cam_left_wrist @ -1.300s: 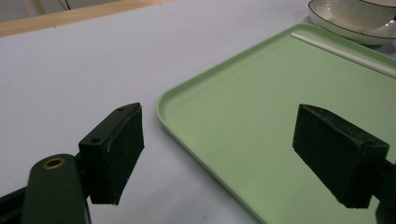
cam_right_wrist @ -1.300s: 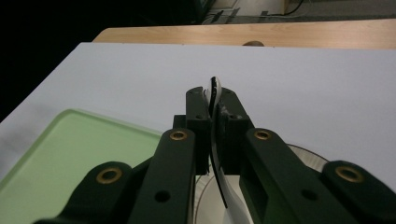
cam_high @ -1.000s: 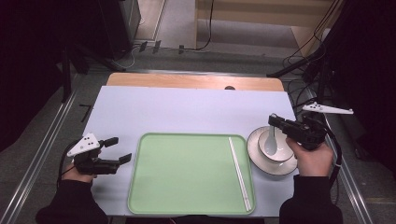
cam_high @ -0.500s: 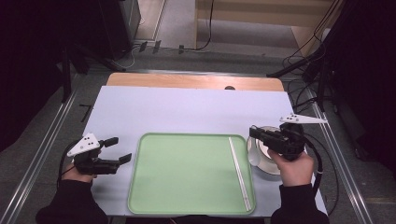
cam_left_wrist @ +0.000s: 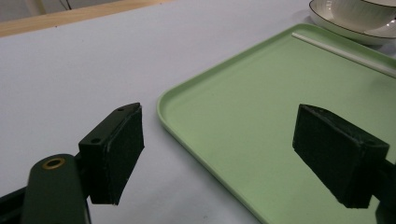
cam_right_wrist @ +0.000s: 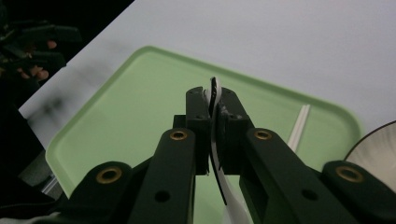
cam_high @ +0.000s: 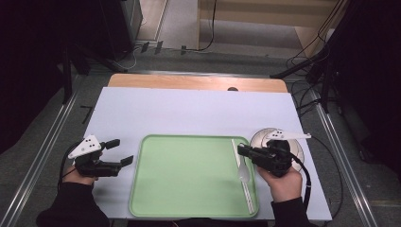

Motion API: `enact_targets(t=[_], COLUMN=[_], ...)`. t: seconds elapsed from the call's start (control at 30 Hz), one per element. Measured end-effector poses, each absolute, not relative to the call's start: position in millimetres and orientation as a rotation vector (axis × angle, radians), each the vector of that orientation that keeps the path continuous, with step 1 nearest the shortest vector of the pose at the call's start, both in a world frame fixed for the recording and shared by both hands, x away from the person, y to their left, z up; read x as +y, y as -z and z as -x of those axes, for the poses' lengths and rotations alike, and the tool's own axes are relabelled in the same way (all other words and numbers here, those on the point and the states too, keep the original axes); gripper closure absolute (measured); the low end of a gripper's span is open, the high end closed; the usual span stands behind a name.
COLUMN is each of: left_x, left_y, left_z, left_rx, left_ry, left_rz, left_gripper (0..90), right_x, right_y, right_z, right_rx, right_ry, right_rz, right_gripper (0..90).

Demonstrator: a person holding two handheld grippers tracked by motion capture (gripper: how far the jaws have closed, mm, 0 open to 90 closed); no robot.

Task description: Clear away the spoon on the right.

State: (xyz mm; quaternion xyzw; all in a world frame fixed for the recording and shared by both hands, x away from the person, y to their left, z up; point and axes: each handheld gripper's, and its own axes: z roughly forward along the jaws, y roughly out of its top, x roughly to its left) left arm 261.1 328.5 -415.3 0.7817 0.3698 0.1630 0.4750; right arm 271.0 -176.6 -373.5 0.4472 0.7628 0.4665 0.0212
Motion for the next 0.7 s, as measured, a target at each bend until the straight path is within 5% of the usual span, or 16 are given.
enact_targets(t=[0.7], left_x=[328], left_y=[415], left_z=[-261], left_rx=[0.905], left_ry=[-0.396], left_rz=[-1.914], left_gripper=[16.7], right_x=[-146], right_y=[416], right_z=[-287], right_rx=[2.472], right_ry=[-1.365], right_rz=[-1.461], right_gripper=[85.2])
